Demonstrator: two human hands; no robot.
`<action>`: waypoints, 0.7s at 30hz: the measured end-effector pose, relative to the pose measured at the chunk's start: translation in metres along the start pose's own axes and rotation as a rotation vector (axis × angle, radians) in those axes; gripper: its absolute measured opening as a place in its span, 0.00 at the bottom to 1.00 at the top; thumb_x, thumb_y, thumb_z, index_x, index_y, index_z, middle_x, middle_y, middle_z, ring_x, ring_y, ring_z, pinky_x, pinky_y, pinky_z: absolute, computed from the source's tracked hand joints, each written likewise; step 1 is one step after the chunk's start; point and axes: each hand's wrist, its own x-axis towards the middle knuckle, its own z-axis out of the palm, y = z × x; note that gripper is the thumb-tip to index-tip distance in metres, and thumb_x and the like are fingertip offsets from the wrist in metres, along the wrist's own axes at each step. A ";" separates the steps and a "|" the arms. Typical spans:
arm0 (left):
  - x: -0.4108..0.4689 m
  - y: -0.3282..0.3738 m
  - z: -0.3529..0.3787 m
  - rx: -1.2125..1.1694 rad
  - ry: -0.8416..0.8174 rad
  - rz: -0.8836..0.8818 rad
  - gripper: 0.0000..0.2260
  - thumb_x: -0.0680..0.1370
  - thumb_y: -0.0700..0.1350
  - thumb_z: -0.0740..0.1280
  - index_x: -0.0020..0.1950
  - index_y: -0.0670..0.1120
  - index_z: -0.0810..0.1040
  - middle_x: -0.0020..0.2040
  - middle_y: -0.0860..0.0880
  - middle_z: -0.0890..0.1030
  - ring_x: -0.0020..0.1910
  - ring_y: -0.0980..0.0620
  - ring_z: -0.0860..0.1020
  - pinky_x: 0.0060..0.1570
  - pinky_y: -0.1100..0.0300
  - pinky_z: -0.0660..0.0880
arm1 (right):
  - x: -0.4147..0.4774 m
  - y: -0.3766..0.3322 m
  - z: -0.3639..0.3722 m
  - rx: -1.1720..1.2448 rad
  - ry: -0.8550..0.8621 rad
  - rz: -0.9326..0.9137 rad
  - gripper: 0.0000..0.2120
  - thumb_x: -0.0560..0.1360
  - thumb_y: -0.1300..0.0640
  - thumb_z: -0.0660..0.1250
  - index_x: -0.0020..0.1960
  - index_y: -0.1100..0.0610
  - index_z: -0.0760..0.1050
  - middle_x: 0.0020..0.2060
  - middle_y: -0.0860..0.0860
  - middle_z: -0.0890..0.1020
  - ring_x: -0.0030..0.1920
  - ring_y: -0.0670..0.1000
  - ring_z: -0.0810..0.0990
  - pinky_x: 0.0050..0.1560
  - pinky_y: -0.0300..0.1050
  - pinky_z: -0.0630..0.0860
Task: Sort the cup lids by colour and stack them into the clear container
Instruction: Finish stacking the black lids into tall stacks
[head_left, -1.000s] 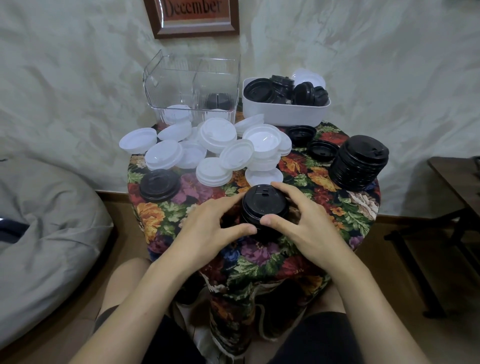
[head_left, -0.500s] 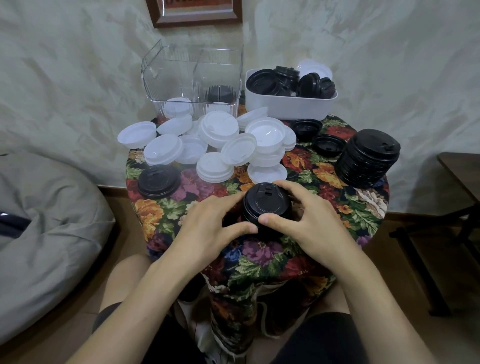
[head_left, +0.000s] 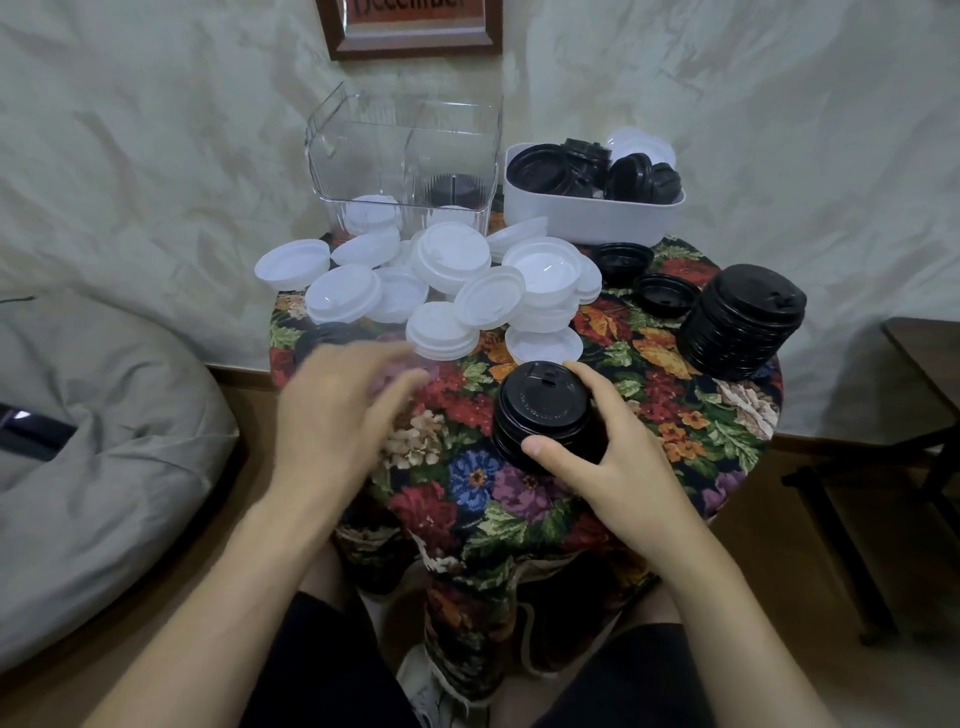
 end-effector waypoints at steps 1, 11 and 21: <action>0.001 -0.012 -0.002 0.062 0.059 -0.051 0.18 0.76 0.55 0.74 0.62 0.48 0.83 0.55 0.49 0.85 0.53 0.45 0.79 0.55 0.49 0.74 | 0.000 0.000 0.000 -0.009 0.001 -0.006 0.32 0.73 0.35 0.73 0.72 0.30 0.63 0.67 0.29 0.72 0.69 0.38 0.71 0.70 0.52 0.70; 0.001 -0.039 -0.012 0.109 -0.051 -0.276 0.27 0.75 0.59 0.75 0.70 0.48 0.79 0.63 0.46 0.84 0.61 0.43 0.79 0.58 0.47 0.73 | 0.005 0.002 -0.004 -0.027 -0.003 0.022 0.34 0.68 0.33 0.76 0.69 0.29 0.64 0.64 0.27 0.72 0.69 0.39 0.70 0.70 0.50 0.69; 0.007 0.059 0.014 -0.438 -0.421 -0.053 0.25 0.72 0.63 0.75 0.69 0.62 0.78 0.65 0.66 0.79 0.66 0.69 0.73 0.68 0.59 0.71 | 0.002 0.002 -0.002 0.020 0.025 -0.020 0.34 0.68 0.36 0.77 0.71 0.30 0.66 0.64 0.31 0.77 0.67 0.40 0.75 0.68 0.55 0.73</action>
